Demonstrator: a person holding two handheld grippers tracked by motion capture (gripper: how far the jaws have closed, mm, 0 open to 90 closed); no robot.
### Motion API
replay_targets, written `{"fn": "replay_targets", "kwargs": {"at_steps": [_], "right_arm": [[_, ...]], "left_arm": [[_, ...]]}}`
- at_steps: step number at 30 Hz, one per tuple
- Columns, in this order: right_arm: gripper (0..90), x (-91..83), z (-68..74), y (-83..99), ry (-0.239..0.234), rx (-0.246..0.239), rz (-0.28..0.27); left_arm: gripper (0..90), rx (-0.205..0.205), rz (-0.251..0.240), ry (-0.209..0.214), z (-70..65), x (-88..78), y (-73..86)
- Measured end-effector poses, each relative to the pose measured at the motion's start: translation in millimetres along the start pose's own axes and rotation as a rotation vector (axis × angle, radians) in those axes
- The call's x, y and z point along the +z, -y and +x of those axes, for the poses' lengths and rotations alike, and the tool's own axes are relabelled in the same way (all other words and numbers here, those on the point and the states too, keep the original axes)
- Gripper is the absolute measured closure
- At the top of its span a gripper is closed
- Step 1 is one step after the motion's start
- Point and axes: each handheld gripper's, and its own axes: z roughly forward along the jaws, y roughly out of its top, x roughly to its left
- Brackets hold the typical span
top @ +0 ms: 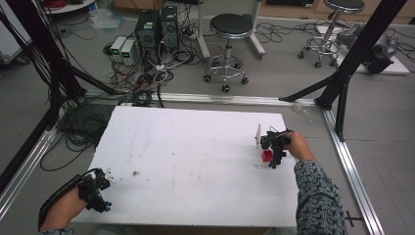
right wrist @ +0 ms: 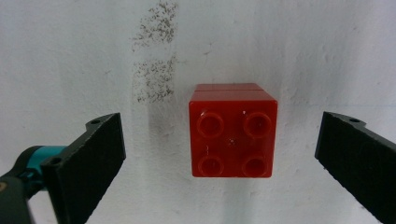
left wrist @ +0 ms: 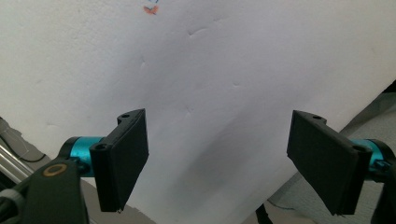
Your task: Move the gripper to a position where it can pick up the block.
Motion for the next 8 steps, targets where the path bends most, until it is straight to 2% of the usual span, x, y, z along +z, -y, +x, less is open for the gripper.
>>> {"fn": "replay_targets", "kwargs": {"at_steps": [8], "right_arm": [[0.9,-0.6,0.7,0.3,-0.002,0.004,-0.006]], "left_arm": [[20.9,0.003,-0.004,-0.001,-0.7,-0.8,-0.8]]}}
